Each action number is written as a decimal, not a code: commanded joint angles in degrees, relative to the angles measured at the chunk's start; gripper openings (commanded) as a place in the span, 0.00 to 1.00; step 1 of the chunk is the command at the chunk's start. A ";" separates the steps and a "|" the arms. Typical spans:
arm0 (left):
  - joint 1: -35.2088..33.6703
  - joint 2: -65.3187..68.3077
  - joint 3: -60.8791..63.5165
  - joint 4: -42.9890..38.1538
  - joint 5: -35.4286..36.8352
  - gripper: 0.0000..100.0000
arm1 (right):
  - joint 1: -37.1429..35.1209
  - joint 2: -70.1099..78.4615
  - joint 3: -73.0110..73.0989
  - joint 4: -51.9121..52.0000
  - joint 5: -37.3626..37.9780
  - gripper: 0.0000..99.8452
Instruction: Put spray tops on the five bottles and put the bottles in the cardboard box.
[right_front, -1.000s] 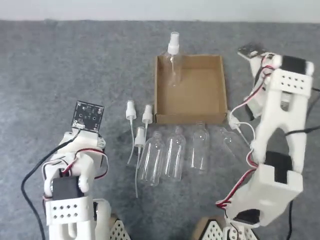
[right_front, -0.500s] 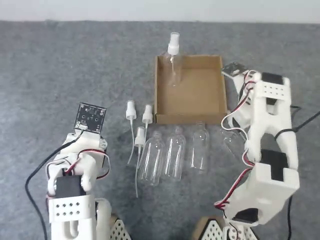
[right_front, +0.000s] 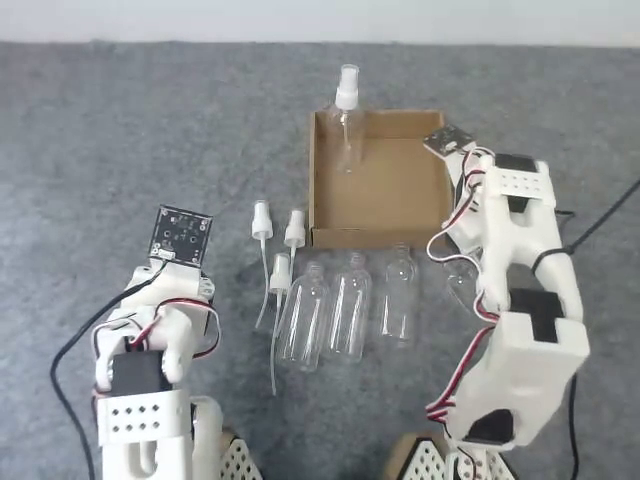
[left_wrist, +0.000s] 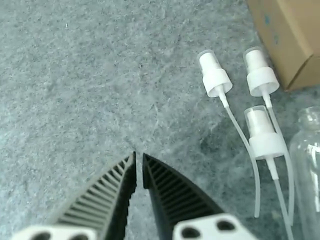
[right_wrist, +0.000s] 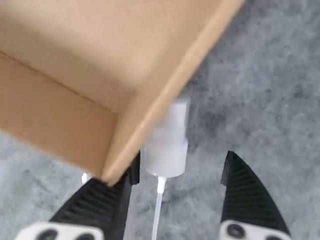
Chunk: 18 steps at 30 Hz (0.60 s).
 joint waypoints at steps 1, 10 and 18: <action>0.09 -1.14 0.22 -1.49 -0.18 0.02 | 2.42 0.48 -0.70 -2.77 -0.79 0.21; 0.09 -1.14 0.22 -1.49 -0.18 0.02 | 8.31 2.68 -0.70 -8.84 -0.70 0.06; 0.09 -1.14 0.22 -1.49 -0.18 0.02 | 8.92 -3.21 -7.47 2.24 -2.11 0.05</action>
